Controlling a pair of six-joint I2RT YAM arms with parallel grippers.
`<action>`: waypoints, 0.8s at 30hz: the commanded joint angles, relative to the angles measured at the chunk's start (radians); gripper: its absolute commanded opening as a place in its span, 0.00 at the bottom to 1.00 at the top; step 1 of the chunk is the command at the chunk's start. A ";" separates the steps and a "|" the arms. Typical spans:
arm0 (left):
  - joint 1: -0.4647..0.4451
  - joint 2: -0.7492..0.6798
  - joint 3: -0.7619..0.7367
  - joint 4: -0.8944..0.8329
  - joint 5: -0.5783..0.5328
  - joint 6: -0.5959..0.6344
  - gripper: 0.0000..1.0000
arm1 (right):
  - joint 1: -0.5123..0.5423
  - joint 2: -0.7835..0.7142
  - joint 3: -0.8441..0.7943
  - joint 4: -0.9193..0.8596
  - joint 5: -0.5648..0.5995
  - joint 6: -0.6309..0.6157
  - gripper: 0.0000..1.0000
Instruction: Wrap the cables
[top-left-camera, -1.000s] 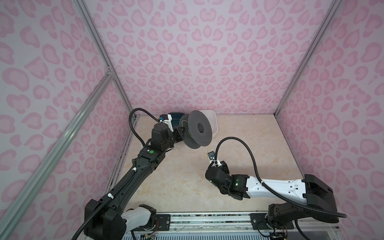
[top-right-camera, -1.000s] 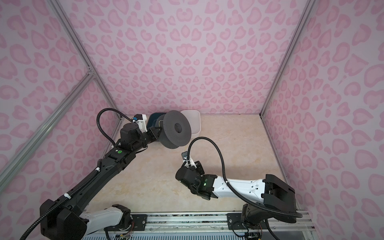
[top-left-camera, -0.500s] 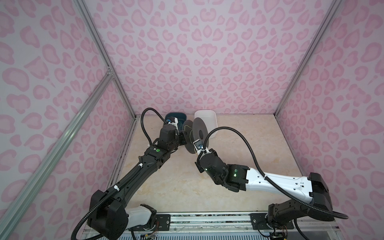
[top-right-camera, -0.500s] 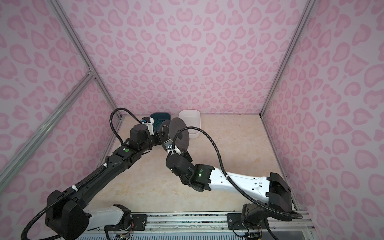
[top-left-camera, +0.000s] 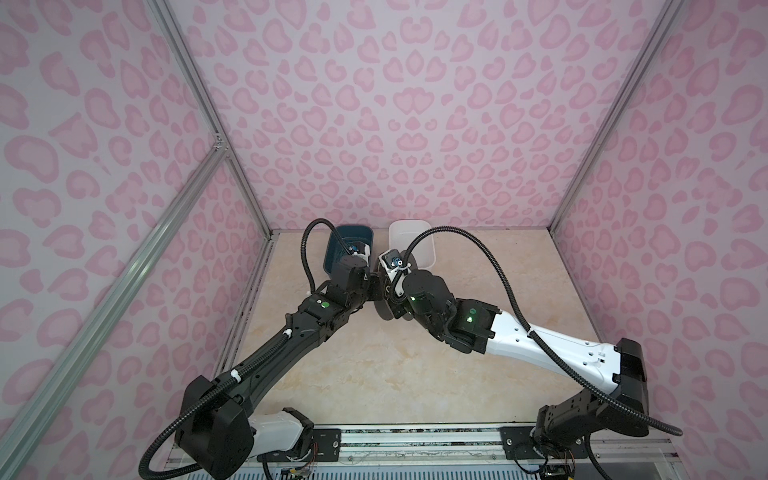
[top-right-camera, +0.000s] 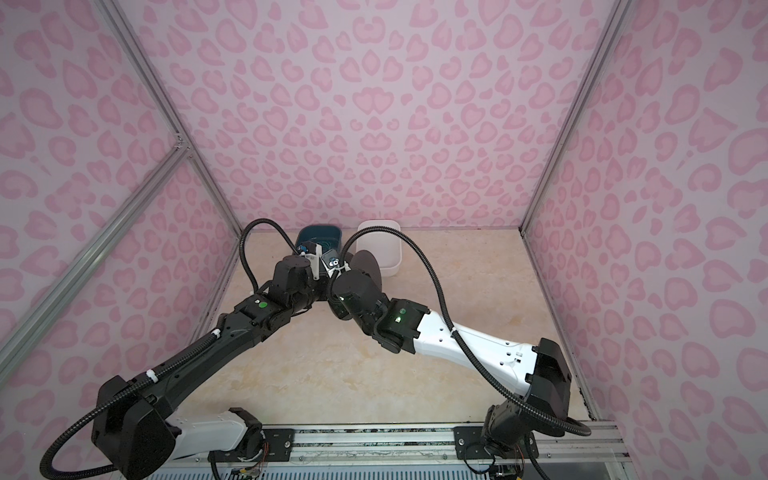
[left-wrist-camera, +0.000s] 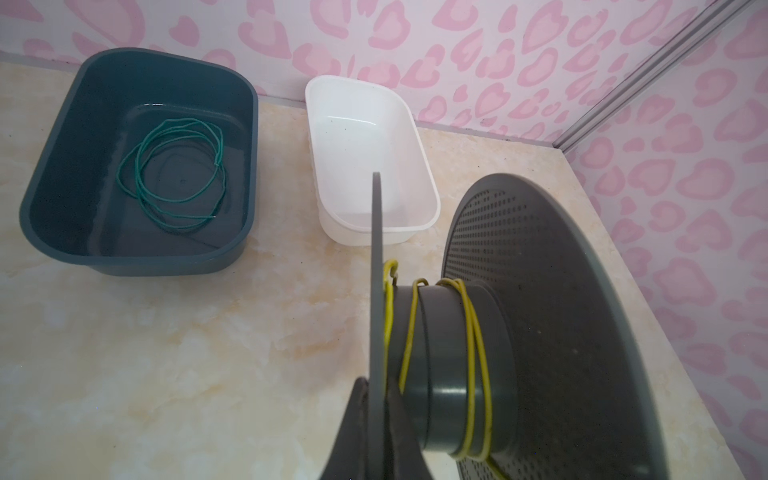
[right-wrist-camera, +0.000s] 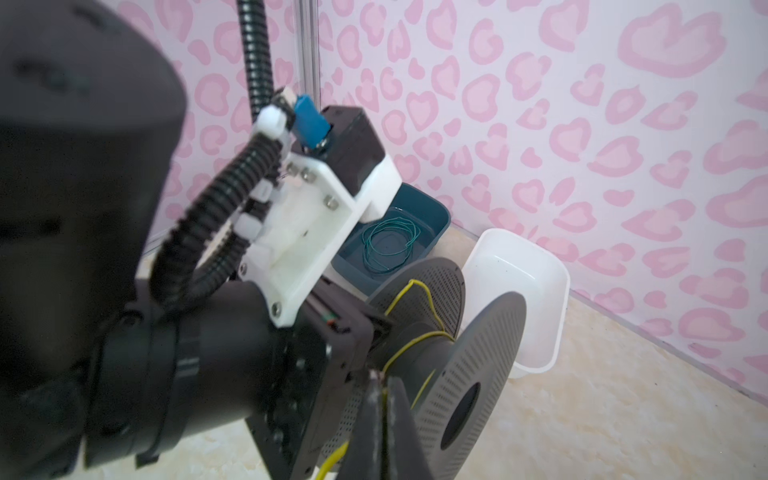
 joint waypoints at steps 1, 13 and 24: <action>-0.012 -0.036 -0.028 -0.008 -0.024 0.053 0.03 | -0.049 0.011 0.039 0.008 -0.048 -0.041 0.00; -0.159 -0.173 -0.151 -0.124 -0.054 0.164 0.03 | -0.275 0.081 0.239 -0.036 -0.119 -0.099 0.00; -0.259 -0.282 -0.182 -0.236 -0.053 0.246 0.03 | -0.484 0.069 0.164 -0.012 -0.218 0.009 0.00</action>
